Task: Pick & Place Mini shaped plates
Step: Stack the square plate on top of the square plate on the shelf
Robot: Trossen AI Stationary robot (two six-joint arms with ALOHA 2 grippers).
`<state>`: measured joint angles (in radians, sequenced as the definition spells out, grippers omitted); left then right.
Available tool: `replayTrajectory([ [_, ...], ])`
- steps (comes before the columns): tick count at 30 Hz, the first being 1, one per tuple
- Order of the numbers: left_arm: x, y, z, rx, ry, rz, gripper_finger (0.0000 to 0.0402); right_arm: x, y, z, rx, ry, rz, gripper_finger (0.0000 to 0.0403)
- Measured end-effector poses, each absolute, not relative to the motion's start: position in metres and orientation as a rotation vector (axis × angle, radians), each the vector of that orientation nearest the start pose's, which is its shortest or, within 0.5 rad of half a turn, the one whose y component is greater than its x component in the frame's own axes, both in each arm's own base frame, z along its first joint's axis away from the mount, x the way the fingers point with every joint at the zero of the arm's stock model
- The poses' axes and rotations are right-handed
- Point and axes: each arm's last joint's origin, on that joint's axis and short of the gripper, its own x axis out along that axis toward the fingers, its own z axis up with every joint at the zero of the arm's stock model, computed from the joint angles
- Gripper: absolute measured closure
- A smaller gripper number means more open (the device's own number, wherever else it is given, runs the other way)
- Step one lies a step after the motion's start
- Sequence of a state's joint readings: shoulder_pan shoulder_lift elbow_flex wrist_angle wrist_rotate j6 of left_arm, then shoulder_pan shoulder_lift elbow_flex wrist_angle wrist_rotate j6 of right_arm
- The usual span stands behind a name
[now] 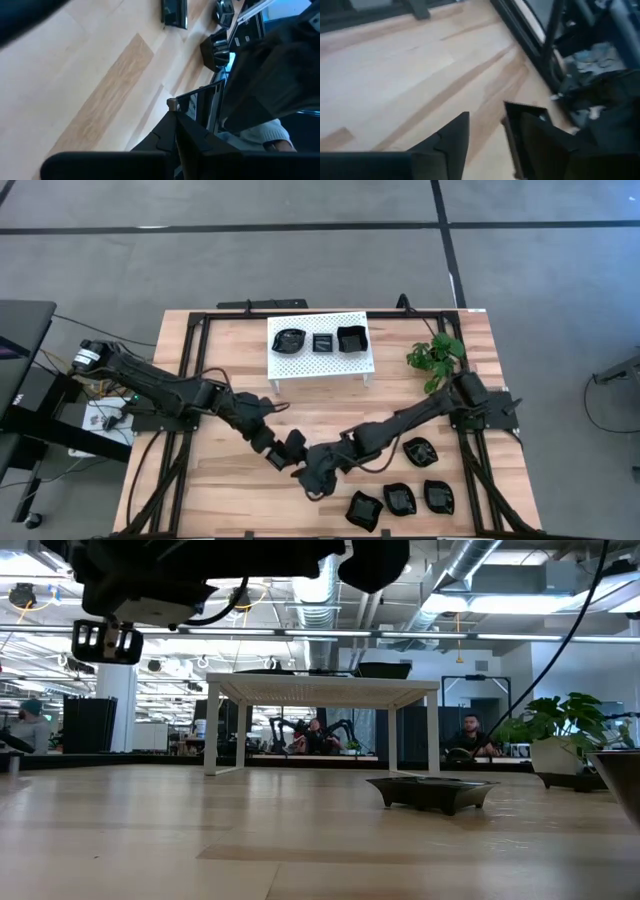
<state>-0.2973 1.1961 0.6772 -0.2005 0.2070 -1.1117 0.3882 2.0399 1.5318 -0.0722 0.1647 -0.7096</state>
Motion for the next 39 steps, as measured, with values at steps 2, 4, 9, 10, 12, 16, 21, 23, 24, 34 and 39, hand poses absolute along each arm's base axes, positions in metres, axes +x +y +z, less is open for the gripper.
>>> replayTrajectory([
  [2,0.226,-0.076,0.216,-1.015,0.917,-0.027,0.0391,0.431,0.170,0.220,-0.854,0.461,0.393,0.0247],
  [4,0.226,-0.076,0.216,-1.017,0.916,-0.026,0.0393,0.433,0.166,0.220,-0.852,0.466,0.384,0.0262],
  [9,0.226,-0.075,0.216,-1.014,0.913,-0.014,0.0391,0.437,0.153,0.220,-0.842,0.478,0.362,0.0302],
  [10,0.226,-0.075,0.216,-1.016,0.913,-0.013,0.0391,0.438,0.151,0.220,-0.841,0.480,0.359,0.0310],
  [12,0.226,-0.076,0.216,-1.021,0.912,-0.017,0.0391,0.439,0.150,0.220,-0.828,0.474,0.377,0.0326],
  [16,0.226,-0.075,0.216,-1.021,0.912,-0.014,0.0392,0.439,0.148,0.219,-0.815,0.480,0.407,0.0356],
  [21,0.226,-0.075,0.216,-1.017,0.901,-0.004,0.0388,0.438,0.148,0.219,-0.813,0.476,0.421,0.0394],
  [23,0.226,-0.075,0.216,-1.016,0.898,0.000,0.0387,0.439,0.148,0.219,-0.813,0.476,0.420,0.0399],
  [24,0.226,-0.075,0.216,-1.016,0.897,0.001,0.0387,0.439,0.148,0.219,-0.812,0.477,0.421,0.0397],
  [34,0.226,-0.075,0.216,-1.014,0.895,0.007,0.0345,0.438,0.148,0.219,-0.801,0.480,0.418,0.0399],
  [39,0.226,-0.072,0.221,-0.914,0.828,-0.009,0.0317,0.435,0.148,0.215,-0.651,0.555,0.387,0.0399],
])
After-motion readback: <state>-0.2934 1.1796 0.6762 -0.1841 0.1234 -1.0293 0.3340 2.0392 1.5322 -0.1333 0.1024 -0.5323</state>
